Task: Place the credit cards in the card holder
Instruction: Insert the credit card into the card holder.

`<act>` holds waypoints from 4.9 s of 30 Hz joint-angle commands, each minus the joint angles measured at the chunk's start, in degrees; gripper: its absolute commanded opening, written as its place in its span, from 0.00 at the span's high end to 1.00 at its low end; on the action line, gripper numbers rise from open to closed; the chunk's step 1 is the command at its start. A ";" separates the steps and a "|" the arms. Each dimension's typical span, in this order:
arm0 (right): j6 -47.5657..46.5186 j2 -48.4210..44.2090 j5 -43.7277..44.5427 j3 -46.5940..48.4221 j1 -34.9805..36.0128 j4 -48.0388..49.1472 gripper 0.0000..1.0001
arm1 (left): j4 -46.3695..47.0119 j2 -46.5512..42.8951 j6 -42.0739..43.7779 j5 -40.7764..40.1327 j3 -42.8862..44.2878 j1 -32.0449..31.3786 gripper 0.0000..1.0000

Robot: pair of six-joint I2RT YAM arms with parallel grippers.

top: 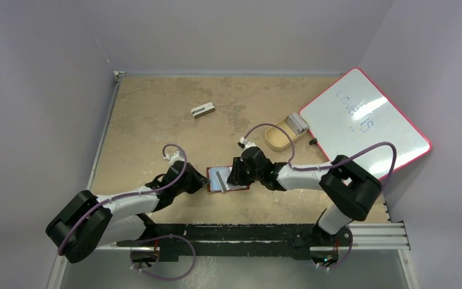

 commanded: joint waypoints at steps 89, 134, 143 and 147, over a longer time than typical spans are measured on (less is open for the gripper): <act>6.16 -1.78 -6.78 -9.16 -5.72 15.91 0.76 | 9.92 3.03 -5.13 -0.65 -3.19 -1.33 1.00; -0.09 -0.41 -6.58 -1.20 -2.59 6.70 0.69 | 4.90 -0.63 -2.57 -1.23 -0.70 -2.37 1.00; -3.69 -2.26 -4.03 0.00 -4.58 3.34 0.79 | 2.22 -2.92 -1.84 -1.39 0.25 -2.37 1.00; -4.75 0.75 -4.72 0.90 -4.57 4.36 0.85 | 2.34 -2.93 -1.74 -1.21 0.81 -2.39 1.00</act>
